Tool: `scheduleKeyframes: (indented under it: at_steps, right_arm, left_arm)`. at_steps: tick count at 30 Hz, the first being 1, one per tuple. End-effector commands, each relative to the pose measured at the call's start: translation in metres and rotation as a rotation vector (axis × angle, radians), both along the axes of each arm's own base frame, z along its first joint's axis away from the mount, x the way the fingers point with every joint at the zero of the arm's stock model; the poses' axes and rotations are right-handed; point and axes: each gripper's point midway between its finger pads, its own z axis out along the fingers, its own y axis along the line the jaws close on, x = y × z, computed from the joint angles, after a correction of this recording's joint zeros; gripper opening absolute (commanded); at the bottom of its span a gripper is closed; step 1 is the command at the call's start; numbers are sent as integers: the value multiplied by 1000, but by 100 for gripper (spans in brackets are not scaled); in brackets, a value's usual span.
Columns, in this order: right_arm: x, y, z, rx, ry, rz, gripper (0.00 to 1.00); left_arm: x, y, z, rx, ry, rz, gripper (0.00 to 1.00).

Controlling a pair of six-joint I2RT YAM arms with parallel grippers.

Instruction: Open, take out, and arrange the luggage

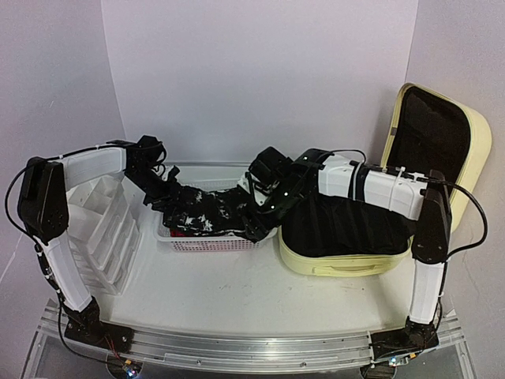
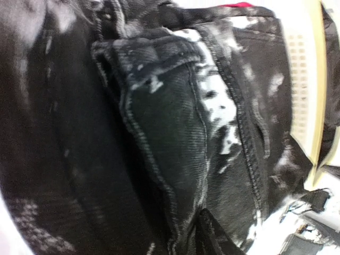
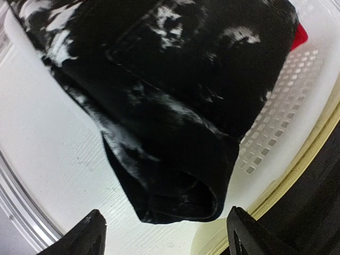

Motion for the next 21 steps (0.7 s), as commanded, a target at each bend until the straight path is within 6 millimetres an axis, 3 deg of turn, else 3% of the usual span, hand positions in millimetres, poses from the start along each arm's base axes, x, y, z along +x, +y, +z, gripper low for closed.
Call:
scheduleKeyframes:
  at_steps: [1,4,8,13,17,21]
  right_arm:
    - [-1,12,22,142,62,-54,75]
    - [6,17,22,172,97,-83,68]
    - [15,18,21,195,128,-128,57]
    - [16,33,15,219,179,-122,50]
    - [28,31,2,187,159,-156,46]
    - [47,26,-18,134,123,-212,35]
  left_arm:
    - [6,26,36,96,-120,51,52]
    - [-1,41,63,153,-183,79,59]
    - [-17,40,90,145,-230,74,56]
    - [-46,-12,99,35,-204,-65,28]
    - [-56,-48,71,32,-123,-163,17]
    - [-52,-49,31,75,-67,-158,11]
